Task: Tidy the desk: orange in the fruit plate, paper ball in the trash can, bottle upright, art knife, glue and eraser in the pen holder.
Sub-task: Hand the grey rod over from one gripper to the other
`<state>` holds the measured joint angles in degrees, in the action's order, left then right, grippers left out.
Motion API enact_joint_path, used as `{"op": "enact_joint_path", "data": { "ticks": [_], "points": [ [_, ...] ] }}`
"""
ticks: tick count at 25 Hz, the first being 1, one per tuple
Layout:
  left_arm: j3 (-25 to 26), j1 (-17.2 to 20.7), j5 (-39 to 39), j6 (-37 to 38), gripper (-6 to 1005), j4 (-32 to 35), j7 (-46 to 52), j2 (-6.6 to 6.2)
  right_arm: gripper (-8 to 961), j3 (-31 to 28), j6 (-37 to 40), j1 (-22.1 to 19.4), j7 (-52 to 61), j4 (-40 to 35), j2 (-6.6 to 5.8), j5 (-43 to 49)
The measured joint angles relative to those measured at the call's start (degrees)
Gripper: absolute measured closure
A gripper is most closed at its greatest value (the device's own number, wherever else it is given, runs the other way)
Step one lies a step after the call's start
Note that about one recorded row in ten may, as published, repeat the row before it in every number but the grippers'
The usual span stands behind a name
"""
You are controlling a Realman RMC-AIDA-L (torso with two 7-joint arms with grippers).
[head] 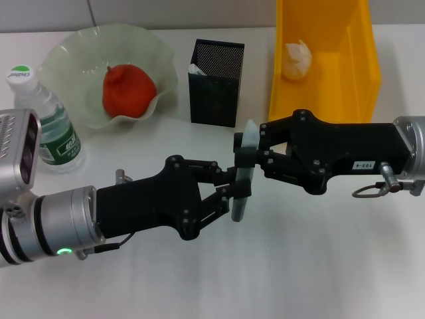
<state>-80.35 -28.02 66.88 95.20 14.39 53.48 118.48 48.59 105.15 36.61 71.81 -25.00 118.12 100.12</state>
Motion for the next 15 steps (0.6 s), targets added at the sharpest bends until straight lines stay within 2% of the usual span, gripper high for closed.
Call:
{"op": "enact_joint_path", "data": {
  "ticks": [6,14,15],
  "points": [
    [0.14,0.07,-0.07,-0.3,838,-0.36,0.22,-0.07,803,-0.48,-0.02,-0.35,-0.18,-0.05,0.08,-0.23],
    [0.03,0.02,-0.1,-2.08,747,-0.08,2.32,-0.2,804,-0.62,0.03,-0.35,-0.41,-0.05,0.17,-0.41],
    [0.02,0.03,-0.11,-2.07,707,-0.03,2.33,-0.25,804,-0.64,0.01,-0.35,-0.41,-0.05,0.18,-0.42]
  ]
}}
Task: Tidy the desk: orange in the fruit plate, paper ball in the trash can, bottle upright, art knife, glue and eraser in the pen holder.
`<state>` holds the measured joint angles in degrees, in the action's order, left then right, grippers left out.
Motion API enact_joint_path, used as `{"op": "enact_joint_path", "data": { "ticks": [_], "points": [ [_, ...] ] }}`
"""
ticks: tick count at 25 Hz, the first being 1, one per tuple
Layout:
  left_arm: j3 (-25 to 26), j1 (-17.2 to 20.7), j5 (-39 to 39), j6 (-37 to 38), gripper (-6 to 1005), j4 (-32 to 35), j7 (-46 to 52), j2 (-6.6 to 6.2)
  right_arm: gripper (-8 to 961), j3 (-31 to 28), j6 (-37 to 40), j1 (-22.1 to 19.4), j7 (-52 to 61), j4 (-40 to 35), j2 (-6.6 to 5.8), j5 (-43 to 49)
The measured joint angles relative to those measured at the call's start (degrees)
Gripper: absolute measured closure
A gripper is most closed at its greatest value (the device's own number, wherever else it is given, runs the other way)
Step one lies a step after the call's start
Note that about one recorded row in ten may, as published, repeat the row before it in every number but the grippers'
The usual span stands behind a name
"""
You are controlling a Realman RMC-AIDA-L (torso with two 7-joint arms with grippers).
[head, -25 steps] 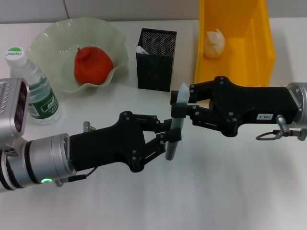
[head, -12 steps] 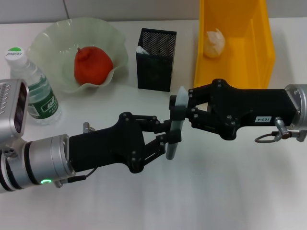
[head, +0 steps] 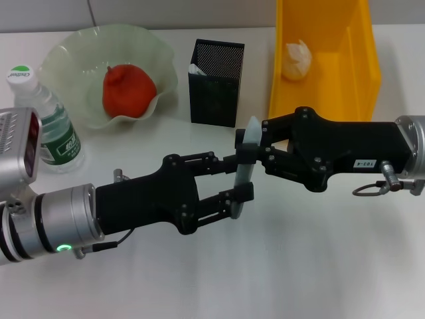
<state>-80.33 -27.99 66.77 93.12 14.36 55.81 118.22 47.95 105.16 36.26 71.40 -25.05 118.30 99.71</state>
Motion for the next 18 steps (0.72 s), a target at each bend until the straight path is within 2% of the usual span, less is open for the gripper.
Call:
{"op": "enact_joint_path", "data": {
  "ticks": [11,13,18],
  "points": [
    [0.0,0.05,1.4,0.2,276,0.34,-0.18,-0.19,806,-0.33,-0.2,-0.06,-0.17,0.01,0.1,-0.09],
    [0.14,0.28,2.37,-0.04,246,0.41,-0.7,-0.34,806,-1.58,-0.41,-0.1,-0.37,0.16,0.1,-0.18],
    [1.2,2.48,3.98,-1.79,201,0.48,-2.61,-1.87,807,-7.22,-2.28,-0.25,0.05,0.91,0.11,-0.23]
  ]
}}
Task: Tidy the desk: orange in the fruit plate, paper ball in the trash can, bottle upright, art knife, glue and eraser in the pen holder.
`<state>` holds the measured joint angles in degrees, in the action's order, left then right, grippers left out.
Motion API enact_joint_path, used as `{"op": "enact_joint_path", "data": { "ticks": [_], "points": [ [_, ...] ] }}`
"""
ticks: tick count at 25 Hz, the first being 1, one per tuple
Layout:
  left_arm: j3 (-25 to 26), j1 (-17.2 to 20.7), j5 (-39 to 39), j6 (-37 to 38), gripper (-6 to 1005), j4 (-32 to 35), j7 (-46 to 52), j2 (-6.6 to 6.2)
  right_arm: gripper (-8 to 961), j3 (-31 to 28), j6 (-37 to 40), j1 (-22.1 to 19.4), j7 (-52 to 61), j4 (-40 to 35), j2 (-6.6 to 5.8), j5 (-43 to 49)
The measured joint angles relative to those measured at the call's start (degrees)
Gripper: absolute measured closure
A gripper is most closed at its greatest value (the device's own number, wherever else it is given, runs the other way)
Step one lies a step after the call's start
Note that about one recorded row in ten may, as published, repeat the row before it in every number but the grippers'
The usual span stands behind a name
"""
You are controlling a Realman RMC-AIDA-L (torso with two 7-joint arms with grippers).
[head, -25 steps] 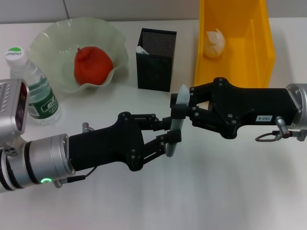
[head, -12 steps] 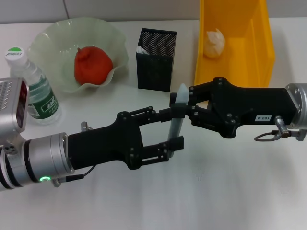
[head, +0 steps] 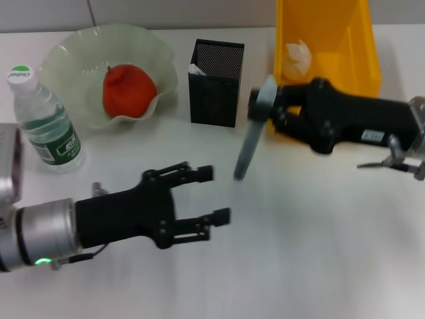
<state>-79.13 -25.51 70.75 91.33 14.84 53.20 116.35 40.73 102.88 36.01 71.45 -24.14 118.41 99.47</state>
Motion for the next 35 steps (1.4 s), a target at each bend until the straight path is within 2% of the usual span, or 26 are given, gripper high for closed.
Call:
{"op": "enact_joint_path", "data": {
  "ticks": [4,5,15,22,35],
  "points": [
    [2.72,2.33,0.01,-0.84,201,0.03,-2.02,-0.37,807,-5.75,-4.09,0.5,4.86,0.51,0.24,-0.11],
    [3.01,2.77,0.01,-0.92,201,0.03,-2.51,-0.39,807,-7.69,-7.53,0.72,8.18,0.51,0.39,-1.04],
    [6.53,5.16,-0.12,-3.42,200,-0.74,-4.37,0.28,806,-8.01,-22.18,2.53,19.05,2.69,0.53,-9.6],
    [7.56,5.95,0.01,-3.63,200,-0.86,-5.58,1.11,811,-8.06,-28.86,6.66,16.58,5.49,0.88,-10.54],
    [7.66,6.44,-0.16,-3.63,201,-0.87,-5.59,1.44,814,-7.33,-35.87,12.27,4.15,10.23,1.1,-12.03]
  ]
}}
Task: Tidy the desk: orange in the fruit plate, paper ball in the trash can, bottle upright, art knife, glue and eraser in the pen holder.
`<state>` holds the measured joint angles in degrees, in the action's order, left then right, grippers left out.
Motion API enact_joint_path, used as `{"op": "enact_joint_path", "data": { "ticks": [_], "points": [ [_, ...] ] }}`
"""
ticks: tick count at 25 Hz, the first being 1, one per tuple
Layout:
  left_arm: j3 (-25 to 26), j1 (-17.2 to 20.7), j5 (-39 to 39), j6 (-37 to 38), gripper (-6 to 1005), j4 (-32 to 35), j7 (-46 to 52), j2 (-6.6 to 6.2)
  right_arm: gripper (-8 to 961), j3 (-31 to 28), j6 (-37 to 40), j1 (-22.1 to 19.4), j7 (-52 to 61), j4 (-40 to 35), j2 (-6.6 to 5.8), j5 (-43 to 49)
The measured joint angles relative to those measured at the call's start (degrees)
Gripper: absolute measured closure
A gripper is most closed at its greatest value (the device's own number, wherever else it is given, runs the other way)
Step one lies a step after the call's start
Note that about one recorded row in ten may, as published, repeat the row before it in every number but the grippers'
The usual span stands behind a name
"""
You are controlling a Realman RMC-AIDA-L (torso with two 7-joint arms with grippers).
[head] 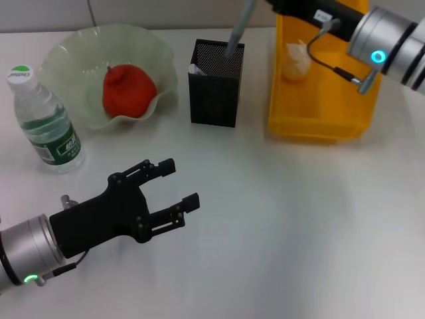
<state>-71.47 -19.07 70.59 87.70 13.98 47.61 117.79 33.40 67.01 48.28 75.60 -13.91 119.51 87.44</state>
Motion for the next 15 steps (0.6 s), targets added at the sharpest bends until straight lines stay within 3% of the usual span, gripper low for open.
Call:
{"op": "enact_joint_path", "data": {
  "ticks": [15],
  "points": [
    [1.12,0.09,-0.03,0.01,201,-0.44,0.46,0.05,813,0.69,-0.26,1.74,-13.96,3.35,0.19,0.33]
  ]
}}
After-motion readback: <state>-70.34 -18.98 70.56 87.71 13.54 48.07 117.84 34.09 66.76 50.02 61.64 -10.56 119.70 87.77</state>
